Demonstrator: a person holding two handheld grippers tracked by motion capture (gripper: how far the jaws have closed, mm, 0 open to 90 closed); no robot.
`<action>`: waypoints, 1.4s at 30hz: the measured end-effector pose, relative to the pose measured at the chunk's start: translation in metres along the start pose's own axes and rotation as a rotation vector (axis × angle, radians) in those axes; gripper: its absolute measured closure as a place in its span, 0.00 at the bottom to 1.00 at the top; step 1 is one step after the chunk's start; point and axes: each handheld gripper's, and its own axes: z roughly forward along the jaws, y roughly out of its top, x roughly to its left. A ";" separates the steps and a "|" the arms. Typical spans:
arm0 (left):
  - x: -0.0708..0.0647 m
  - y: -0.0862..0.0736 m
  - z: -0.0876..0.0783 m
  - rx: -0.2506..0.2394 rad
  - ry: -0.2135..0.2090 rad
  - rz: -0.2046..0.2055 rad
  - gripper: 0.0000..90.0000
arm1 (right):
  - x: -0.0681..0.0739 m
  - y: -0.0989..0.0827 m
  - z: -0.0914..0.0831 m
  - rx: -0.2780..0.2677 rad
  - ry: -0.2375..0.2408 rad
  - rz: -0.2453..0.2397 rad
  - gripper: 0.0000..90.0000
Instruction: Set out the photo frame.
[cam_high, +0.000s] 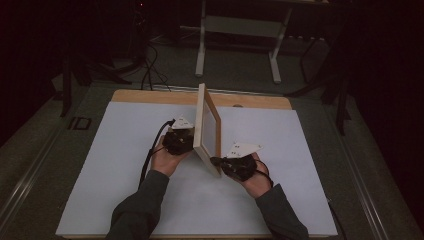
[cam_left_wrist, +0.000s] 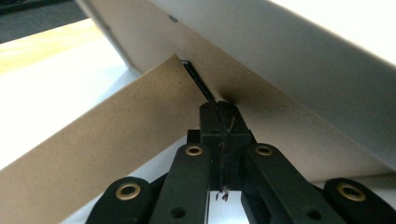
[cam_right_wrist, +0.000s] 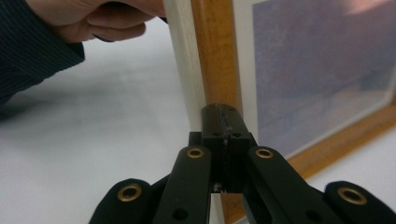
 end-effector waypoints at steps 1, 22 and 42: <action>0.000 0.000 0.001 -0.004 -0.011 -0.002 1.00 | 0.001 0.000 0.000 0.001 0.003 0.000 1.00; 0.010 -0.001 -0.005 -0.019 -0.069 -0.046 0.97 | 0.005 -0.002 0.009 0.027 0.003 -0.013 1.00; 0.008 -0.017 -0.042 0.016 -0.024 -0.008 0.65 | -0.013 -0.007 -0.002 0.031 -0.044 0.040 0.84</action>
